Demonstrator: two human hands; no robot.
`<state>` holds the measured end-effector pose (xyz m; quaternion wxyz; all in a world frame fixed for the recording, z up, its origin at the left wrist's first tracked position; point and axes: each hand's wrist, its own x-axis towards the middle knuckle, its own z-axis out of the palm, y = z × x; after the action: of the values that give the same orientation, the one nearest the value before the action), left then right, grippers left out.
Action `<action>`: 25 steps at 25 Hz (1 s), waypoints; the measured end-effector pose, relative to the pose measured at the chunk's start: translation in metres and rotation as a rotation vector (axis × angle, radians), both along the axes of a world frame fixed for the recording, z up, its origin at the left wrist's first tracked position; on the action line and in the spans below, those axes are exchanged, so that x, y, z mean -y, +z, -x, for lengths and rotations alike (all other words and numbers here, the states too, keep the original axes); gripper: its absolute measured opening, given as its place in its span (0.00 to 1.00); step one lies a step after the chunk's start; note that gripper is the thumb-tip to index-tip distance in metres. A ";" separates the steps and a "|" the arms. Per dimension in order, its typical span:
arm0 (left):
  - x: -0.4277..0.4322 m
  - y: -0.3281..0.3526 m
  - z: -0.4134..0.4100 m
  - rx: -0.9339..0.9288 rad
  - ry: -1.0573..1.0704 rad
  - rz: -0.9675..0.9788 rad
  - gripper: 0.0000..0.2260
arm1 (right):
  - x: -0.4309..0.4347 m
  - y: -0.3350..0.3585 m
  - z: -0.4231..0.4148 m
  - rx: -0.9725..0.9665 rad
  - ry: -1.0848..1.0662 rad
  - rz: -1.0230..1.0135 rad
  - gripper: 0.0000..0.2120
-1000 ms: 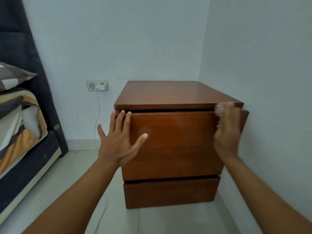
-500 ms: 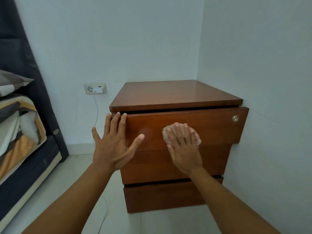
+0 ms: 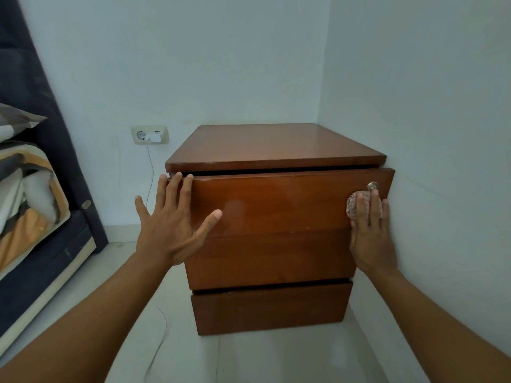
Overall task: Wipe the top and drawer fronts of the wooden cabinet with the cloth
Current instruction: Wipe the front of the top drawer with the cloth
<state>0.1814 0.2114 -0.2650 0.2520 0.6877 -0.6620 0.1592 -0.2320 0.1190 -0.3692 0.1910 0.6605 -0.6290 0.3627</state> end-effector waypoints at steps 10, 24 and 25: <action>-0.004 0.012 0.010 -0.048 0.067 -0.075 0.45 | -0.069 0.047 -0.041 0.302 0.202 0.090 0.21; -0.001 -0.058 0.042 -0.060 0.085 -0.169 0.36 | -0.067 0.049 -0.129 -0.166 0.124 -0.414 0.36; 0.005 -0.057 0.038 -0.039 0.086 -0.177 0.36 | -0.061 0.050 -0.128 -0.156 0.133 -0.421 0.35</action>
<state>0.1435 0.2069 -0.3225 0.1958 0.7381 -0.6383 0.0973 -0.1038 0.1804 -0.3192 0.0730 0.7519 -0.6291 0.1831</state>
